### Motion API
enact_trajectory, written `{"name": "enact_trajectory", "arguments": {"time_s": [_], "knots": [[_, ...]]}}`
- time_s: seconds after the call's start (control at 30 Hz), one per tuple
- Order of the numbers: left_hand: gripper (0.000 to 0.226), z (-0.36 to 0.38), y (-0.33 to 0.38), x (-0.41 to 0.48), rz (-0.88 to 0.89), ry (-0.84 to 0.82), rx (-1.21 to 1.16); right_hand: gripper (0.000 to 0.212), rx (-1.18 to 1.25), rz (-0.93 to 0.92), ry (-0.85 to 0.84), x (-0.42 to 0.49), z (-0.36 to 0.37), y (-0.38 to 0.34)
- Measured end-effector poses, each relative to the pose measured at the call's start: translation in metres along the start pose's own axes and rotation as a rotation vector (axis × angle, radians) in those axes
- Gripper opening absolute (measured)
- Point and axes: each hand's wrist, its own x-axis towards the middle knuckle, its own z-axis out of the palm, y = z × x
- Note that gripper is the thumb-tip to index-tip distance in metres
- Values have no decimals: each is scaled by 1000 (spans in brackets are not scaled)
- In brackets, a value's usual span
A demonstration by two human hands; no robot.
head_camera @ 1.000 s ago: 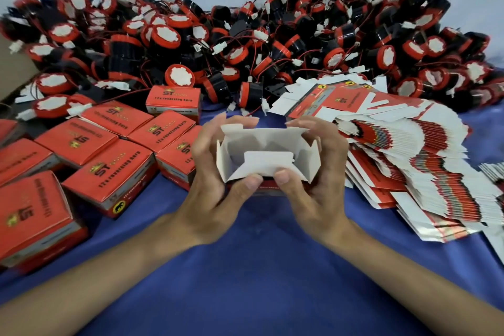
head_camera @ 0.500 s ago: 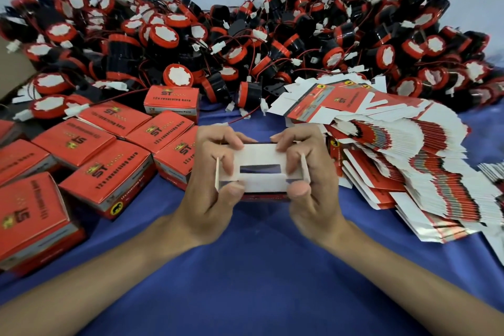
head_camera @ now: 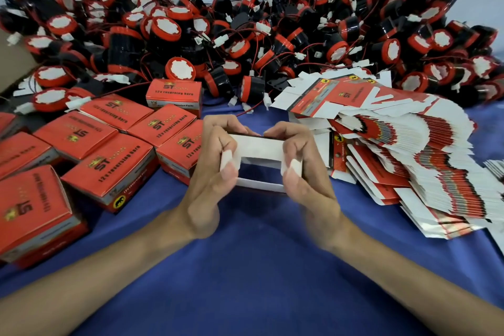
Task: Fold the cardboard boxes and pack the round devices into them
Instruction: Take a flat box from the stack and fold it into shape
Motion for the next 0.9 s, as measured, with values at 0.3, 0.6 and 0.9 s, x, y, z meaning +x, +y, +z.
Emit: {"name": "enact_trajectory", "arguments": {"time_s": [0.3,0.6,0.9], "knots": [[64,-2,8,-7,-108,-35,-89,18,119,137,97,-1,0,-7],[16,1,5,-3,-175,88,-157,18,124,198,102,2,2,-19],[14,0,4,-3,-219,210,-190,25,168,166,133,-1,7,-16]]}}
